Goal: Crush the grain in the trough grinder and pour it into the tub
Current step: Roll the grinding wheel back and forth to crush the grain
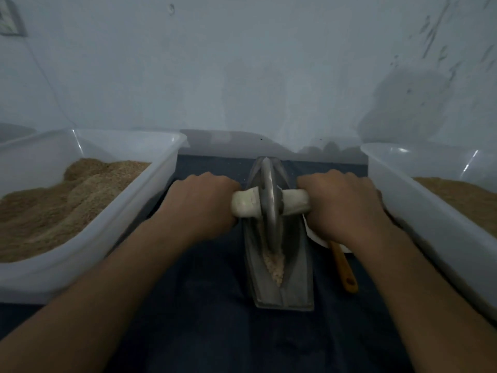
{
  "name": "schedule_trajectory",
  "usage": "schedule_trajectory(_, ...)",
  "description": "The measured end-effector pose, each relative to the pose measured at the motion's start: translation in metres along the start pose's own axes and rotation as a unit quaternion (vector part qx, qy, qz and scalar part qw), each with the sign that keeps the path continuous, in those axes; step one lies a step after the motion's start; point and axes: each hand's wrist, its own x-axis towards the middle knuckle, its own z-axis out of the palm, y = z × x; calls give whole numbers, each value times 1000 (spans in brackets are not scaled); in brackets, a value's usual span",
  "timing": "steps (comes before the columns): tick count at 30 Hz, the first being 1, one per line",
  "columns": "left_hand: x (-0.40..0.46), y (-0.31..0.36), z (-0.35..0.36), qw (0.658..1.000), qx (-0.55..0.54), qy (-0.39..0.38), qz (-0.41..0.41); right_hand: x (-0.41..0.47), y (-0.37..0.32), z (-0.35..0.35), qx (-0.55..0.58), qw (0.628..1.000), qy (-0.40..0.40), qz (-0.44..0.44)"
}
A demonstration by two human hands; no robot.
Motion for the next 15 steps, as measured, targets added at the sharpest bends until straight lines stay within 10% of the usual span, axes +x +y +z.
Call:
schedule_trajectory(6,9,7,14,992,46,115,-12,5,-1,23,-28,996,80,15)
schedule_trajectory(15,-14,-1,-21,994,-17,-99,45,-14,10,-17,32,994,-88,-50)
